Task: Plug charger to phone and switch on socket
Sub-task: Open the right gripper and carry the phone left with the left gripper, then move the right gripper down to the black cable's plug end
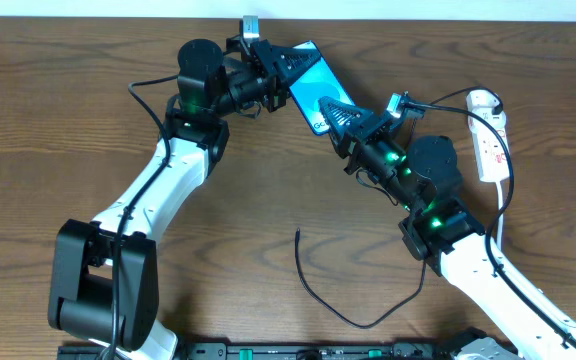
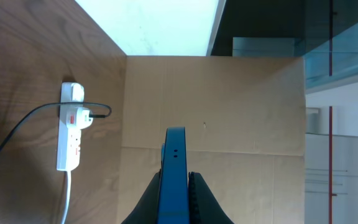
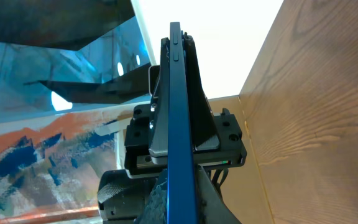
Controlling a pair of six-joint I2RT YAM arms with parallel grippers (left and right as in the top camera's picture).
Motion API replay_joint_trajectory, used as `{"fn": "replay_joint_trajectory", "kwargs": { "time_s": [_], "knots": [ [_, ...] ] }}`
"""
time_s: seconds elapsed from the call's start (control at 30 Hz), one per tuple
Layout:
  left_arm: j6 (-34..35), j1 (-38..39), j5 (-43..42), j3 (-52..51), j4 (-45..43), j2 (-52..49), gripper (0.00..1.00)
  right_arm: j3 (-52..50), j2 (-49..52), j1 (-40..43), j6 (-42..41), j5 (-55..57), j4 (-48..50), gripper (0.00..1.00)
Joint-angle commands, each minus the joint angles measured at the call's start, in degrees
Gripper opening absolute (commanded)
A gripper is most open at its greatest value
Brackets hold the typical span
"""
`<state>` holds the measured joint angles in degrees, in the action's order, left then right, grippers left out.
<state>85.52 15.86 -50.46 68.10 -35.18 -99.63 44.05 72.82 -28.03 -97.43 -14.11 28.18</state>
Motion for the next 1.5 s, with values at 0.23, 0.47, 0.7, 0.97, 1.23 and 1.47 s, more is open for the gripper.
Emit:
{"fn": "replay_joint_trajectory", "kwargs": {
  "time_s": [0.23, 0.47, 0.7, 0.97, 1.23, 1.47],
  "knots": [
    [-2.27, 0.24, -0.46, 0.85, -1.09, 1.27, 0.08, 0.63, -0.37, -0.15, -1.73, 0.5, 0.76, 0.15],
    [-2.27, 0.17, -0.48, 0.85, -1.09, 1.27, 0.07, 0.63, -0.37, -0.09, -1.66, 0.52, 0.76, 0.99],
    [-2.27, -2.32, -1.16, 0.85, -1.14, 1.27, 0.07, 0.63, -0.37, 0.39, 0.31, 0.5, 0.76, 0.99],
    [-2.25, -11.78, -7.69, 0.85, -1.14, 1.27, 0.07, 0.61, -0.37, 1.38, 5.49, 0.42, 0.0, 0.99],
    [-2.29, -23.08, -19.23, 0.85, -1.14, 1.27, 0.07, 0.66, -0.37, 1.49, 22.56, 0.0, -0.02, 0.99],
    [-3.19, -29.0, -24.39, 0.85, -1.16, 1.27, 0.07, 8.52, 1.66, 3.17, 33.55, -9.01, -7.61, 0.99]
  ]
}}
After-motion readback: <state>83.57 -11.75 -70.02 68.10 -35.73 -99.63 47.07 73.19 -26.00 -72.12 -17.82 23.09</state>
